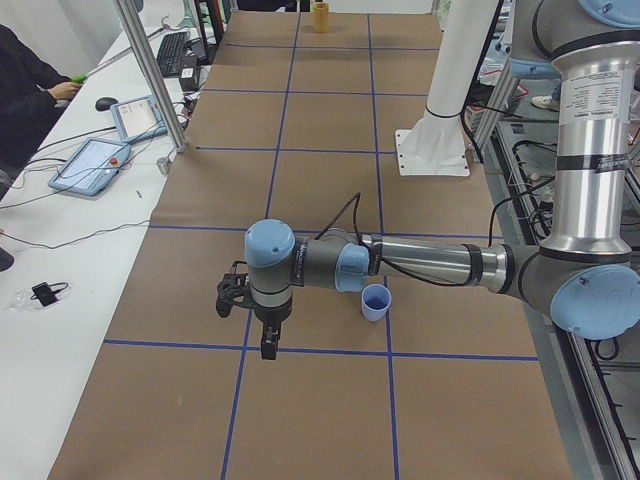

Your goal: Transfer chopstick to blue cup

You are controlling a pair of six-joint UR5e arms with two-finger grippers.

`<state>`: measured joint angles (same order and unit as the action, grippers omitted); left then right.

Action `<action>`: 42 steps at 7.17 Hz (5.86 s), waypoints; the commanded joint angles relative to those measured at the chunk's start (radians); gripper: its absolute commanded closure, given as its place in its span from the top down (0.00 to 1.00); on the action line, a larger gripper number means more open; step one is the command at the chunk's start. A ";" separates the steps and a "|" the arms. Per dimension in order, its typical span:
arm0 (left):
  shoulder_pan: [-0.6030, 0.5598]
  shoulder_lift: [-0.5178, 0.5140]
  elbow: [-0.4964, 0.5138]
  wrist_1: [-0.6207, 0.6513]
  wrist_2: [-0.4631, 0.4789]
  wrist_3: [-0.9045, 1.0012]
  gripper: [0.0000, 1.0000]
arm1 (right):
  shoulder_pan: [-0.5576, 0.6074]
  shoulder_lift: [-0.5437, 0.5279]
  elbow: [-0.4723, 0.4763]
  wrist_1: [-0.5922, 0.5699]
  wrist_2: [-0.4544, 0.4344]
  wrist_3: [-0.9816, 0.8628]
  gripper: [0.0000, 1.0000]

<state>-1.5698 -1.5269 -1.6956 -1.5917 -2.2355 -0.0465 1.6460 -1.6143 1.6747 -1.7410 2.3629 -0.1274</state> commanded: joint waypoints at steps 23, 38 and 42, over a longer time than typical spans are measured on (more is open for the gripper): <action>0.520 0.464 -0.082 -0.771 -0.179 -0.587 0.95 | -0.003 -0.038 -0.046 0.150 0.064 0.003 1.00; 0.415 -0.039 -0.176 -0.317 -0.320 -0.728 0.00 | -0.003 -0.042 -0.044 0.158 0.078 0.000 1.00; 0.448 -0.616 0.012 0.070 -0.209 -0.856 0.00 | -0.003 -0.049 -0.053 0.156 0.082 -0.001 1.00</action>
<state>-1.1524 -1.9808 -1.7725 -1.5713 -2.4991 -0.8216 1.6429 -1.6597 1.6241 -1.5848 2.4437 -0.1277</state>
